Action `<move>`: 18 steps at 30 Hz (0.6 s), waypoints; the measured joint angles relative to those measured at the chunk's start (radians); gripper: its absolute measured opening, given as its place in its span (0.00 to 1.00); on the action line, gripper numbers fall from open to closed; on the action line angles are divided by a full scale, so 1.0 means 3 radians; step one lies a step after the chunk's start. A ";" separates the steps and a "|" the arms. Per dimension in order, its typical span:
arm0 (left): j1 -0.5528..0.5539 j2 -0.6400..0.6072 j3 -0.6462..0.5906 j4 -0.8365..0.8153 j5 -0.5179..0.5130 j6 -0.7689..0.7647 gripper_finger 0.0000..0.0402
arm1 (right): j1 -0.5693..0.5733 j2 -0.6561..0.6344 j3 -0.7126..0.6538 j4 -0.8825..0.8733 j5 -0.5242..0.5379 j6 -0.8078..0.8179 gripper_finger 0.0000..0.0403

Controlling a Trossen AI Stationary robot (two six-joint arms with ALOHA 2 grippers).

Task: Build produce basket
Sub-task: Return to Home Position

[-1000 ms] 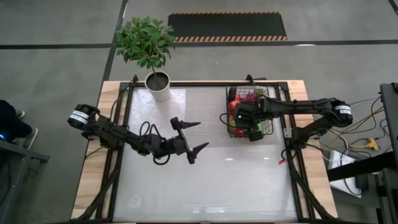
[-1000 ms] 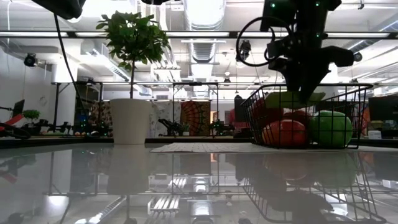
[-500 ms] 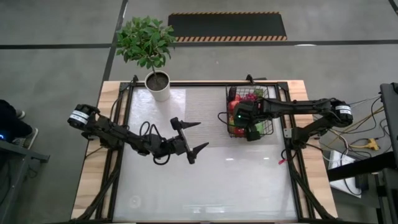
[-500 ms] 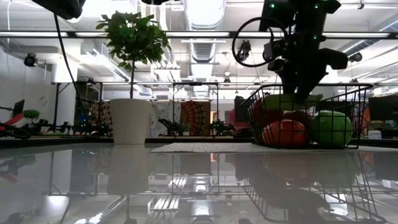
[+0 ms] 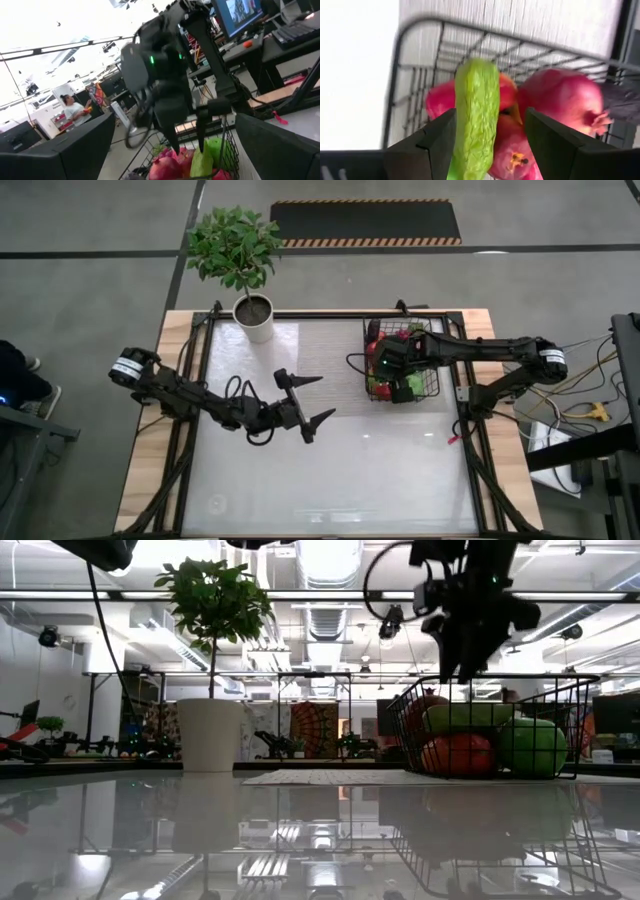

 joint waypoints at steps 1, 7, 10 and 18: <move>-0.0009 0.0000 0.0000 -0.0024 -0.0024 0.0000 0.98 | 0.0026 0.0000 0.0056 -0.0013 -0.0002 0.0064 0.54; -0.0122 -0.0019 0.0000 -0.0206 -0.0060 0.0175 0.98 | 0.0375 -0.0043 0.0228 0.0117 -0.0016 0.0593 0.49; -0.0248 -0.0154 0.0000 -0.0659 -0.0095 0.0195 0.98 | 0.0710 -0.0102 0.0062 0.0673 -0.0112 0.0685 0.42; -0.0542 -0.0717 -0.0083 -0.2060 0.0912 -0.0584 0.92 | 0.1479 -0.0113 -0.0864 0.3389 -0.0093 0.0005 0.19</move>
